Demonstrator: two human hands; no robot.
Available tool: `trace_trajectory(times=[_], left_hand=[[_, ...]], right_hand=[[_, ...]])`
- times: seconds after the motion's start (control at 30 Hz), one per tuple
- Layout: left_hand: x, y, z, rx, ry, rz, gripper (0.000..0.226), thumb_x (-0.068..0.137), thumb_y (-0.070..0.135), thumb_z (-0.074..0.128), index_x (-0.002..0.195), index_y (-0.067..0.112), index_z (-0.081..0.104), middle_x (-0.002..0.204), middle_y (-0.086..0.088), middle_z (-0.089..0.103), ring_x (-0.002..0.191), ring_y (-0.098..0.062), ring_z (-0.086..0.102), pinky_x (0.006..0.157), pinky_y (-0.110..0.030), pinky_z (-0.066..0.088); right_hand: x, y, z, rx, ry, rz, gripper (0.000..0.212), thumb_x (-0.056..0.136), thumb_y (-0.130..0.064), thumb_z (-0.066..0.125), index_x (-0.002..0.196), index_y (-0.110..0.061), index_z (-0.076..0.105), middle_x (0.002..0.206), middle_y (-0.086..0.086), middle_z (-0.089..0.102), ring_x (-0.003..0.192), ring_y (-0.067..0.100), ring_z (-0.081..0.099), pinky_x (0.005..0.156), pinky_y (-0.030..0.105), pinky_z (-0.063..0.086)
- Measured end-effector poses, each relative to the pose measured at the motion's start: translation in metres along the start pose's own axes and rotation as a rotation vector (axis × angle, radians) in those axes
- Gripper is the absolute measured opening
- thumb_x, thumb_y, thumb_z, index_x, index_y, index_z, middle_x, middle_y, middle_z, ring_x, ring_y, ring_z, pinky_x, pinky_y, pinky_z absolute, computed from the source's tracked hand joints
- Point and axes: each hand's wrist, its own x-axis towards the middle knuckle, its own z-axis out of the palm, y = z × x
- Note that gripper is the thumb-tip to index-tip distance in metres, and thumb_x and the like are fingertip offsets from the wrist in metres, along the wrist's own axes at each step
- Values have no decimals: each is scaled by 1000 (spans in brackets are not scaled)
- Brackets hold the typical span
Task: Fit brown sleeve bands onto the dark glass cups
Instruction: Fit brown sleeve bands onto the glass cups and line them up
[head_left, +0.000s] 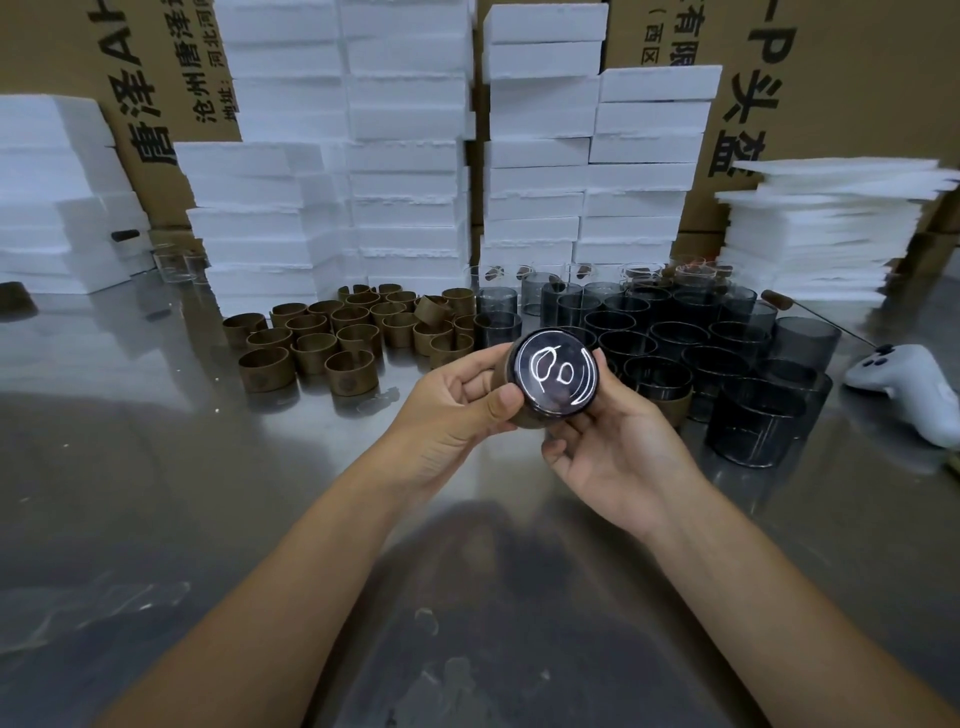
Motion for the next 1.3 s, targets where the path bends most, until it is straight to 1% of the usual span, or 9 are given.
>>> trace_trajectory(times=[0.23, 0.33, 0.43, 0.53, 0.67, 0.83, 1.0, 1.17, 1.3], left_hand=[[-1, 3, 0, 31, 42, -8, 91, 42, 46, 92, 120, 9, 62, 112, -16, 69, 99, -26, 67, 84, -32, 56], [-2, 5, 0, 51, 97, -13, 93, 42, 38, 94, 123, 6, 60, 110, -13, 71, 102, -22, 67, 87, -28, 55], [-2, 3, -1, 118, 116, -18, 73, 55, 13, 86, 123, 9, 59, 103, -6, 74, 97, -15, 68, 85, -23, 54], [-3, 0, 0, 237, 92, -12, 63, 57, 19, 78, 117, 25, 61, 107, -2, 72, 101, -12, 66, 88, -22, 52], [-2, -2, 0, 299, 161, -13, 68, 63, 37, 71, 127, 21, 56, 109, -2, 68, 100, -7, 65, 78, -16, 49], [-1, -2, 1, 233, 139, -104, 55, 70, 55, 59, 114, 23, 66, 107, 1, 72, 101, -13, 67, 87, -29, 46], [-2, -3, 1, 242, 169, -81, 56, 74, 48, 60, 120, 17, 63, 113, -3, 71, 111, -16, 63, 85, -23, 48], [-2, -4, 3, 286, 179, -72, 61, 72, 43, 61, 125, 14, 60, 114, -4, 69, 111, -17, 62, 89, -27, 48], [-4, -6, 3, 303, 105, -127, 53, 78, 32, 70, 125, 12, 60, 116, -13, 68, 115, -28, 60, 104, -45, 44]], right_hand=[[-1, 2, 0, -102, 13, -19, 30, 91, -44, 52, 100, -19, 66, 78, -4, 69, 70, 8, 61, 65, 25, 42], [0, 6, 1, -303, 67, -23, 49, 96, -57, 32, 114, -24, 64, 100, 0, 73, 89, 14, 68, 67, 33, 48], [-1, 6, 3, -384, 77, 66, 68, 90, -71, 22, 120, -25, 63, 107, 5, 73, 84, 17, 69, 63, 33, 45], [-4, 4, 5, -365, 62, 48, 59, 89, -67, 35, 120, -25, 63, 105, 2, 73, 77, 15, 70, 64, 31, 45], [-4, 1, 3, -276, 42, -133, 42, 91, -51, 47, 115, -22, 64, 110, 2, 72, 97, 15, 69, 73, 31, 51], [-5, 3, 2, -398, -26, -355, 67, 73, -46, 58, 138, -32, 48, 121, -9, 67, 113, 8, 62, 95, 32, 46], [-1, 7, -1, -502, -62, -380, 56, 91, -23, 58, 142, -38, 40, 127, -18, 61, 118, 3, 57, 101, 32, 41], [2, 5, -4, -481, 36, -402, 39, 88, -25, 64, 125, -34, 56, 117, -14, 67, 100, -3, 63, 86, 26, 45], [4, 8, -6, -653, 143, -501, 45, 77, -34, 75, 118, -31, 56, 109, -6, 60, 95, 0, 59, 67, 4, 44]])
